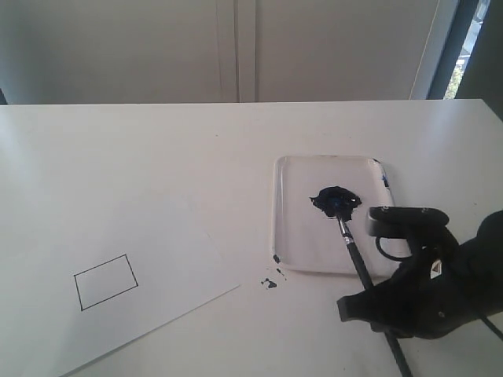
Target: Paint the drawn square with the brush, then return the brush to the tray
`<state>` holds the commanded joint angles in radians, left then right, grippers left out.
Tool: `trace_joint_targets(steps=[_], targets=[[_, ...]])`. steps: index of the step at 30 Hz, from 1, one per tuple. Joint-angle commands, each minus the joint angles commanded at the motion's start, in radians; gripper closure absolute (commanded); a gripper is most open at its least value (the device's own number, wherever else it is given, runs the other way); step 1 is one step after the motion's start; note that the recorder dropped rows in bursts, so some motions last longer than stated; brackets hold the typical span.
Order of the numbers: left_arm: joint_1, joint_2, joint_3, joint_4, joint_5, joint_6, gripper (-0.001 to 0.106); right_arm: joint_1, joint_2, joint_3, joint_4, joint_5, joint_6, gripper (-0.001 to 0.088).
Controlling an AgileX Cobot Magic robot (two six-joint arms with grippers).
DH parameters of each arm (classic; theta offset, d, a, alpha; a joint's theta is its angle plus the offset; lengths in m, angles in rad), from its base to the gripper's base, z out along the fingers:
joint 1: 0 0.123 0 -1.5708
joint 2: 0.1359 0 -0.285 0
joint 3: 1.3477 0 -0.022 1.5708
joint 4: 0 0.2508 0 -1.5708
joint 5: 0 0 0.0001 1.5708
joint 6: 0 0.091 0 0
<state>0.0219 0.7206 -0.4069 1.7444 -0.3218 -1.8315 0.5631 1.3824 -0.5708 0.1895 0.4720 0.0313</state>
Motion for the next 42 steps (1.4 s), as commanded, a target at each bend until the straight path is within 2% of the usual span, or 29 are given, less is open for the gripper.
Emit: trace_joint_targets(steps=[5, 8, 14, 17, 24, 33, 38, 42], targets=[[0.0, 0.0, 0.0, 0.0, 0.0, 0.0, 0.105, 0.0, -0.012, -0.108, -0.275, 0.218, 0.16, 0.0868], [0.0, 0.0, 0.0, 0.0, 0.0, 0.0, 0.105, 0.0, -0.012, -0.177, -0.411, 0.358, 0.193, 0.0868], [0.0, 0.0, 0.0, 0.0, -0.002, -0.001, 0.105, 0.0, -0.012, -0.322, -0.555, 0.578, 0.174, 0.0868], [0.0, 0.0, 0.0, 0.0, -0.004, -0.001, 0.105, 0.0, -0.012, -0.39, -0.576, 0.641, 0.117, 0.0868], [0.0, 0.0, 0.0, 0.0, -0.02, -0.001, 0.105, 0.0, 0.038, -0.477, -0.584, 0.718, 0.06, 0.0868], [0.0, 0.0, 0.0, 0.0, -0.026, -0.001, 0.105, 0.018, 0.181, -0.527, -0.594, 0.727, 0.05, 0.0868], [0.0, 0.0, 0.0, 0.0, -0.026, -0.001, 0.105, 0.074, 0.299, -0.569, -0.658, 0.719, 0.069, 0.0868], [0.0, 0.0, 0.0, 0.0, -0.03, -0.001, 0.105, 0.076, 0.367, -0.573, -0.758, 0.733, 0.119, 0.0868]])
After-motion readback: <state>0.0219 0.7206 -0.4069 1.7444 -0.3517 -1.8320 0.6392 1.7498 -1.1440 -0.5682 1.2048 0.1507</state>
